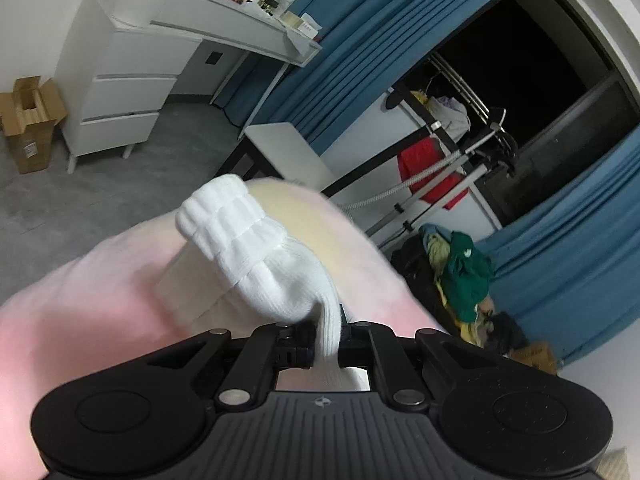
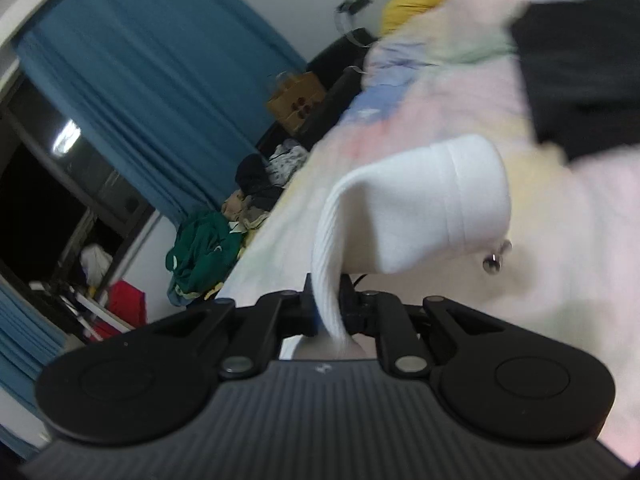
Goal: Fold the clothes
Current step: 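Grasp and lift the waistband with the left tool while the right tool grasps the cuff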
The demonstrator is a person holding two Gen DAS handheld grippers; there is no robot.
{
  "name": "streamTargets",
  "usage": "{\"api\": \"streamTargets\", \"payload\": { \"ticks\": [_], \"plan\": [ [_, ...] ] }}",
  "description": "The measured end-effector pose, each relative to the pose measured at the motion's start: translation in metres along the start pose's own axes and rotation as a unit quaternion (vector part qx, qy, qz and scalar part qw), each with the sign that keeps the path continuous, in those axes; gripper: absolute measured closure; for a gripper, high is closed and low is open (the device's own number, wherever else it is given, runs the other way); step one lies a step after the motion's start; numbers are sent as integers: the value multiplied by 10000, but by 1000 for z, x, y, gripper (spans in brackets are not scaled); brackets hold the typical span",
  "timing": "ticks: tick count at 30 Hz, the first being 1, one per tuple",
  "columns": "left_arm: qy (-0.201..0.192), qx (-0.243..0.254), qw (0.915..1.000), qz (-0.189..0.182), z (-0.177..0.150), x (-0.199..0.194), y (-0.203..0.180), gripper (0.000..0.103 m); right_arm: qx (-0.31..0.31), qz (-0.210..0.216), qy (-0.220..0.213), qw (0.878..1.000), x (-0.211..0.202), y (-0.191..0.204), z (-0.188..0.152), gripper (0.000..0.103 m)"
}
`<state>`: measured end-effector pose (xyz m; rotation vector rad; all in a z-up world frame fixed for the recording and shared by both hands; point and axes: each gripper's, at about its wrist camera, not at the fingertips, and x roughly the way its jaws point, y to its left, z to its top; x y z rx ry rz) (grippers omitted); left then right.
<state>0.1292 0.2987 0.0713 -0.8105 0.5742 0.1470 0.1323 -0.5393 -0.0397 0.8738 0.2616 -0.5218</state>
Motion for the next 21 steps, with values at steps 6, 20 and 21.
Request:
{"api": "streamTargets", "payload": {
  "ticks": [6,20,21],
  "plan": [
    [190,-19,9989,426,49,132,-45,94,-394,-569,479,9965,136,43,5,90],
    [655,401,9933,863,41,263,-30,62,-585,-128,1024,9929,213,16,-20,73],
    [624,423,9940,788,37,251,-27,58,-521,-18,1026,9934,203,14,-17,63]
  ]
}}
